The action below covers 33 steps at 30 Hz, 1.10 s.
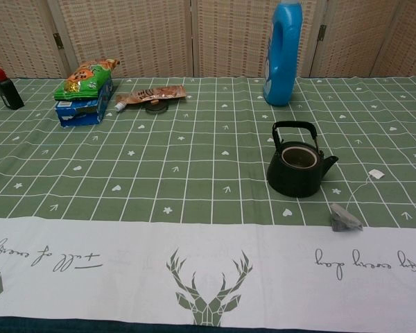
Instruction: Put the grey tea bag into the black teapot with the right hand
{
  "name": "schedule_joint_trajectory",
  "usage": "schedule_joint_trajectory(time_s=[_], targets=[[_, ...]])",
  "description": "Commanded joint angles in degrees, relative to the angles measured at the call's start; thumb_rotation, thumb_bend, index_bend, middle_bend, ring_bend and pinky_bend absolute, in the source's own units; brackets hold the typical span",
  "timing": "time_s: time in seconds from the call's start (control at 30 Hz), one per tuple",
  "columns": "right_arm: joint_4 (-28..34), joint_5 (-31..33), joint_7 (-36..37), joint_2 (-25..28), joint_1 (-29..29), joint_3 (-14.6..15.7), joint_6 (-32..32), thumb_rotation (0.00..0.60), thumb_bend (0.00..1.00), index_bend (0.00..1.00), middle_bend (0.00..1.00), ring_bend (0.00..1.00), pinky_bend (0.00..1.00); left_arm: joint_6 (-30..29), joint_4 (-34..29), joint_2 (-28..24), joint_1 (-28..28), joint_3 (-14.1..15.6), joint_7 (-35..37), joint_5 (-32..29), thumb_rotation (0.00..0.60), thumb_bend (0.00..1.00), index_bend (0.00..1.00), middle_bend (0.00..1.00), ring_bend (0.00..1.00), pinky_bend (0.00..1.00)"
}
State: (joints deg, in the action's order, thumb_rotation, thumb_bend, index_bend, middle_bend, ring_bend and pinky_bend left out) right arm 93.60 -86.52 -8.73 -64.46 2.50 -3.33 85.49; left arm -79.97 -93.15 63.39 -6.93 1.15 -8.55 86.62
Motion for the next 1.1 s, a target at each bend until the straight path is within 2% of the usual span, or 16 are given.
schedule_joint_trajectory(time_s=[0.03,0.4,0.5,0.57,0.6,0.7,0.83,1.0,1.03,1.1], targets=[[0.2,0.0,0.0,0.1,-0.1,0.1,0.2,0.600,0.40,0.00,0.00,0.00,0.00,-0.2,-0.1,-0.1,0.1,0.0,0.1,0.1,0.600,0.16,0.00,0.09,0.10,0.10],[-0.1,-1.8,1.6,0.8,0.8,1.2,-1.4,0.600,0.40,0.00,0.00,0.00,0.00,0.9,0.1,0.2,-0.4,0.0,0.2,-0.2,0.600,0.16,0.00,0.09,0.10,0.11],[-1.7,-4.2,-1.6,-0.2,1.8,1.0,-0.9,0.600,0.40,0.00,0.00,0.00,0.00,0.8,0.1,0.0,-0.3,-0.2,0.9,-0.6,0.600,0.16,0.00,0.09,0.10,0.11],[-2.6,-6.6,-3.2,-0.5,3.5,0.5,-1.2,0.600,0.40,0.03,0.00,0.00,0.00,0.9,0.3,0.0,-0.4,-0.4,1.2,-0.7,0.600,0.16,0.00,0.09,0.10,0.11],[-2.9,-7.4,-3.1,-0.3,4.6,0.3,-1.9,0.600,0.40,0.08,0.00,0.00,0.00,1.1,0.4,0.1,-0.5,-0.4,1.2,-0.8,0.600,0.16,0.00,0.09,0.10,0.11],[-2.1,-6.5,-3.4,1.9,8.3,-0.6,-7.8,0.600,0.40,0.23,0.00,0.00,0.00,1.8,0.7,0.4,-0.9,-0.3,0.8,-0.8,0.600,0.16,0.00,0.09,0.10,0.11],[-0.1,-4.2,-5.4,4.1,13.1,-1.6,-16.0,0.600,0.40,0.34,0.00,0.00,0.00,1.9,1.3,1.0,-0.9,-0.3,0.0,-1.0,0.600,0.16,0.00,0.09,0.10,0.11],[-0.2,-1.5,-6.0,4.3,17.1,-2.1,-23.2,0.600,0.40,0.37,0.00,0.00,0.00,1.7,1.7,1.1,-0.9,-0.8,0.6,-1.6,0.600,0.16,0.00,0.08,0.07,0.11],[-1.1,0.3,-6.5,3.4,18.9,-2.7,-26.2,0.600,0.40,0.37,0.00,0.00,0.00,1.9,2.2,1.3,-1.1,-0.9,1.0,-1.8,0.600,0.16,0.00,0.07,0.06,0.11],[-2.3,1.7,-6.6,2.1,20.4,-3.1,-28.4,0.600,0.40,0.37,0.00,0.00,0.00,2.3,2.6,1.4,-1.3,-0.9,1.2,-1.9,0.600,0.16,0.00,0.07,0.06,0.11]])
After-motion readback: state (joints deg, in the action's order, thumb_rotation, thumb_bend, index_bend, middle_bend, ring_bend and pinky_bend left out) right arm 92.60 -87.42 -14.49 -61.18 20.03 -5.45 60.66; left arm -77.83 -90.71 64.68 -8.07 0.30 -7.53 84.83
